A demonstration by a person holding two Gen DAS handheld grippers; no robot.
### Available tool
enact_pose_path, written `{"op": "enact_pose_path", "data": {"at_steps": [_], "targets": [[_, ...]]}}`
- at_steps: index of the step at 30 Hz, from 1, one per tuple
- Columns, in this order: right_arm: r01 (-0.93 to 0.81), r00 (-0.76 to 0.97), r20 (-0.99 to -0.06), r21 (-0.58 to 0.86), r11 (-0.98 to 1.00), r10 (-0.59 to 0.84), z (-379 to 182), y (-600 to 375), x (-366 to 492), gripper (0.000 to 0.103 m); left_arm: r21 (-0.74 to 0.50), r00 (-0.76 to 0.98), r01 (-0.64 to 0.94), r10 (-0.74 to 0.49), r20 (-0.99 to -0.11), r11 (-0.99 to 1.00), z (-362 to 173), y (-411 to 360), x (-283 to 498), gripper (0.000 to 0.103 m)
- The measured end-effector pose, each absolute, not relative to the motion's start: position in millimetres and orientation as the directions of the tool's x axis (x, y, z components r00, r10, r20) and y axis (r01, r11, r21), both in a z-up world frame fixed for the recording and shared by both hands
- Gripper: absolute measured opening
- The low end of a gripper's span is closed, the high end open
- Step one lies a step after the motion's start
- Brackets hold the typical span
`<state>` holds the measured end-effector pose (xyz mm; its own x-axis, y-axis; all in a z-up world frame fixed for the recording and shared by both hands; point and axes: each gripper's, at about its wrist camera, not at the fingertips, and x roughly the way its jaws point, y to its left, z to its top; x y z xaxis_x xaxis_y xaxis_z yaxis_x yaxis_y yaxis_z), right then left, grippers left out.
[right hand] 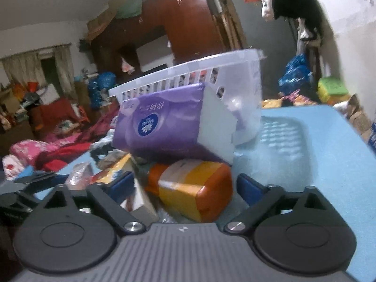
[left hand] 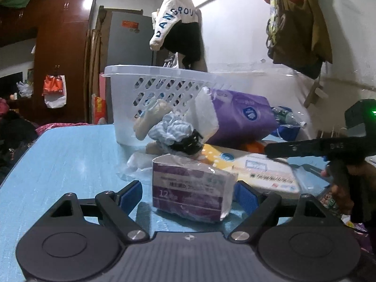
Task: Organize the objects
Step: 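Grasp the purple medicine box with the left gripper while the right gripper grasps the orange bottle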
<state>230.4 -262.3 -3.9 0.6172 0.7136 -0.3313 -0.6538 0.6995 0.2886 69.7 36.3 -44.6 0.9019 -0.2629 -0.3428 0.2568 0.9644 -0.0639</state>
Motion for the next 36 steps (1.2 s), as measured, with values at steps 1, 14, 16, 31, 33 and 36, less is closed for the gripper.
{"op": "enact_pose_path", "data": {"at_steps": [1,14,16,31,33,36], "targets": [[-0.658,0.611,-0.328,0.295,0.693,0.720,-4,-266,230,0.089,-0.061,0.901,0.258,-0.263,-0.345,0.964,-46,36,71,0.088],[-0.663,0.606,-0.348,0.275,0.696,0.715,1,-257,230,0.089,-0.019,0.909,0.249,-0.240,-0.340,0.968,-49,37,72,0.088],[-0.653,0.608,-0.373,0.269,0.708,0.701,-1,-250,233,0.089,-0.011,0.909,0.248,-0.237,-0.342,0.969,-50,38,72,0.088],[-0.660,0.620,-0.361,0.239,0.712,0.696,4,-287,220,0.075,0.020,0.913,0.272,-0.252,-0.320,0.962,-53,29,76,0.088],[-0.661,0.621,-0.354,0.241,0.710,0.699,7,-293,220,0.075,-0.003,0.916,0.271,-0.259,-0.307,0.963,-53,31,75,0.075],[-0.658,0.631,-0.335,0.246,0.712,0.699,11,-301,219,0.075,-0.022,0.924,0.265,-0.260,-0.281,0.964,-52,36,70,0.075]]}}
